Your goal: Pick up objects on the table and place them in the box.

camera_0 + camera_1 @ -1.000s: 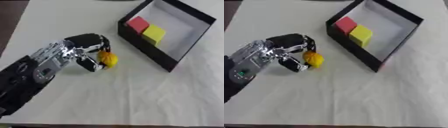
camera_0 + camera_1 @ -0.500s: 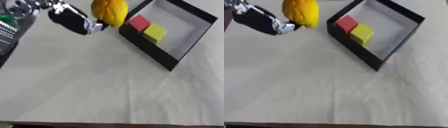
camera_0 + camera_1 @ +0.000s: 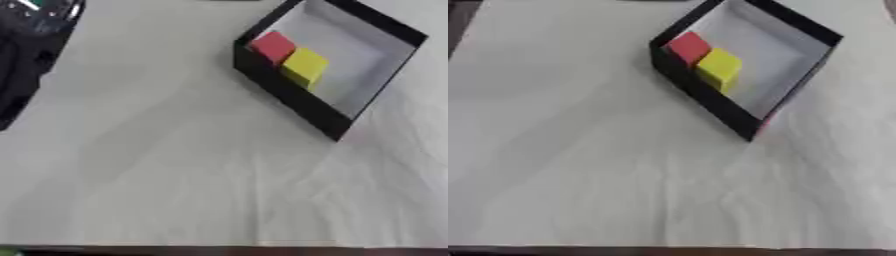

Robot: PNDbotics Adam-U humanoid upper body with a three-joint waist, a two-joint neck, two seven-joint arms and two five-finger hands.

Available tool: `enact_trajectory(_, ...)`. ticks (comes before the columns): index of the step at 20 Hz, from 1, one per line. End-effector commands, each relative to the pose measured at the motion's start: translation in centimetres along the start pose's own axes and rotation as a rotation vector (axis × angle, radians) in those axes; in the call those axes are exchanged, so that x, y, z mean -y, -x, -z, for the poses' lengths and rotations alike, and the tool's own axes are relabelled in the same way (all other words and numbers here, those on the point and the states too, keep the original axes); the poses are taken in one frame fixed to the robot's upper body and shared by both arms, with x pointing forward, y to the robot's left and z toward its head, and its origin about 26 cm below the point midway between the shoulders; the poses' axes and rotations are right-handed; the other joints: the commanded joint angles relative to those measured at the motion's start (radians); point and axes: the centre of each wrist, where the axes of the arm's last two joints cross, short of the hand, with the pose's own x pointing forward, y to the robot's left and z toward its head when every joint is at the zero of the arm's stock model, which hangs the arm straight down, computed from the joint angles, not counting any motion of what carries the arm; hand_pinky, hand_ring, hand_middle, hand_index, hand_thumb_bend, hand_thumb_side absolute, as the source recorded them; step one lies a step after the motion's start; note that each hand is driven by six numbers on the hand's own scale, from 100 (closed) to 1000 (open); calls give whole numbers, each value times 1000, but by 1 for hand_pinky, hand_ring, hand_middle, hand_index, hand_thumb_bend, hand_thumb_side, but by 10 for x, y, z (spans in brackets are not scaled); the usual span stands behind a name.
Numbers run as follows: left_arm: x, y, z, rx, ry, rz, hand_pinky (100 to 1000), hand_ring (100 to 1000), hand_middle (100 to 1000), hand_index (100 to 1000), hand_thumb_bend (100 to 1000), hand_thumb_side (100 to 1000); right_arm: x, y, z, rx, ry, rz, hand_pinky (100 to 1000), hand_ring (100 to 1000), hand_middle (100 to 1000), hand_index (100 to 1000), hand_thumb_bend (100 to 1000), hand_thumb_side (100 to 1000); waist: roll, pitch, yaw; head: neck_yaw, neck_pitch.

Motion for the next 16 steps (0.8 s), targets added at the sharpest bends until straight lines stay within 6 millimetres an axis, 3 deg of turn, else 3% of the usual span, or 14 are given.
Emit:
enact_trajectory(1, 6, 1, 21, 22, -11, 44, 717, 683, 650, 589, 276, 100, 4, -12, 12, 59, -8, -5, 983, 892, 847, 888, 100, 553, -6, -22, -6, -6, -17)
enact_trajectory(7, 46, 3, 53, 16, -45, 89, 716, 684, 651, 588, 289, 100, 6, -17, 20, 83, 56, -19, 993, 895, 853, 885, 100, 551, -11, -10, -28, 15, -44)
enact_trajectory(16, 121, 11, 69, -19, -18, 141, 718, 696, 664, 611, 360, 100, -4, -21, 26, 102, 50, 2, 993, 895, 847, 884, 100, 551, -8, 10, -57, 45, -73)
